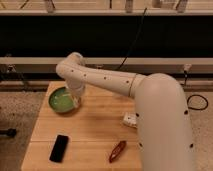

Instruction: Place the white sponge in the ceramic bowl

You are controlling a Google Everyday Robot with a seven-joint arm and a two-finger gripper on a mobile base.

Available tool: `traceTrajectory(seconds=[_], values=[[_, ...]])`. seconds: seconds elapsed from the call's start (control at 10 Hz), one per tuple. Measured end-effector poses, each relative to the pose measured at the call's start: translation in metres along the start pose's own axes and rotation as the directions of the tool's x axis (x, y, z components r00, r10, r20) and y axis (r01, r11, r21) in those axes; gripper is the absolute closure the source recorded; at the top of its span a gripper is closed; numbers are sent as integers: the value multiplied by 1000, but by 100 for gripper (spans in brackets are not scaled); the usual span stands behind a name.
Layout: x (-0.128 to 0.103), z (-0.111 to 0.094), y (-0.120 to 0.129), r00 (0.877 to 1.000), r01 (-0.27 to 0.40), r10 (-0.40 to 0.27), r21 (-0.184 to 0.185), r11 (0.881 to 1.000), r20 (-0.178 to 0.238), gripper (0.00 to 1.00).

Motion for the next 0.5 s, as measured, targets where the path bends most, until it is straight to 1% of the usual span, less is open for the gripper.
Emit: traceTrajectory(seconds=[0.2,0.5], values=[[0,1,-2,1000,8,-8,4,1000,-3,100],[0,3,-29,998,57,-57,23,998,-5,100]])
